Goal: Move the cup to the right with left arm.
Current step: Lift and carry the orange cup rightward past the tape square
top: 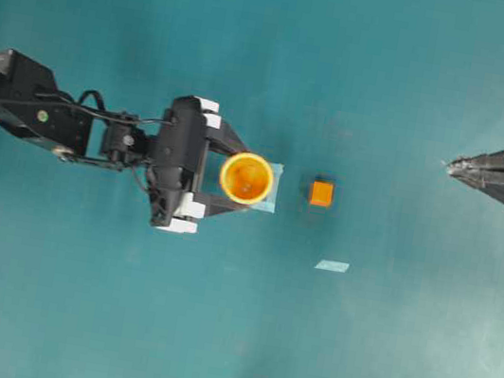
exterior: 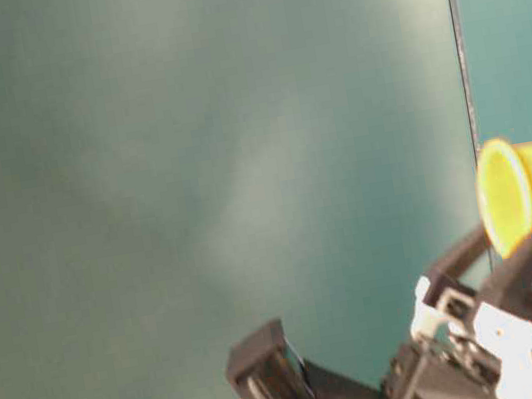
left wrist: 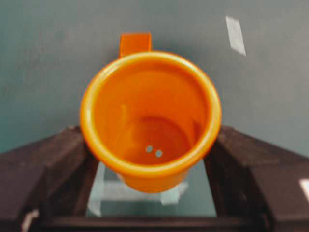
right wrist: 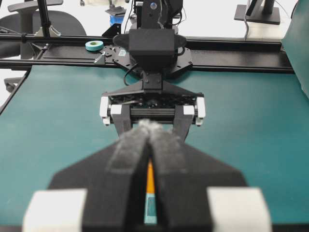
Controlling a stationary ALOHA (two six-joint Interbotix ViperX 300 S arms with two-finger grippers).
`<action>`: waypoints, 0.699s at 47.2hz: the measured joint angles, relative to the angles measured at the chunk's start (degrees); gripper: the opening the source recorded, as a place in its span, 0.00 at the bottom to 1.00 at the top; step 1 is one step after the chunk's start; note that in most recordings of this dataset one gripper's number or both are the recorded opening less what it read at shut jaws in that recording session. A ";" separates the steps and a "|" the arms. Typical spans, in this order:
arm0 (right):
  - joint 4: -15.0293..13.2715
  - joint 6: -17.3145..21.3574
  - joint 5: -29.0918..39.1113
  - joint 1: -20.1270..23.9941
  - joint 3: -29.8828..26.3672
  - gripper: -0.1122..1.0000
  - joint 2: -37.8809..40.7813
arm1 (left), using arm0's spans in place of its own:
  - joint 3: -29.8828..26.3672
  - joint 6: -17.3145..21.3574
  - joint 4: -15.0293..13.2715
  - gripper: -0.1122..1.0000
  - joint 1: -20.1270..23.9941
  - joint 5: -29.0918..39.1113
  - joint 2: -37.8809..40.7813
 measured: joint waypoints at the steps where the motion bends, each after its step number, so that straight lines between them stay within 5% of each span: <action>1: 0.00 0.00 0.00 0.00 0.00 0.10 0.00 | -0.35 0.09 0.00 0.67 0.09 0.26 0.09; 33: 0.00 -0.09 0.00 0.00 0.00 0.10 0.00 | -11.51 0.44 0.09 0.67 1.85 5.45 6.15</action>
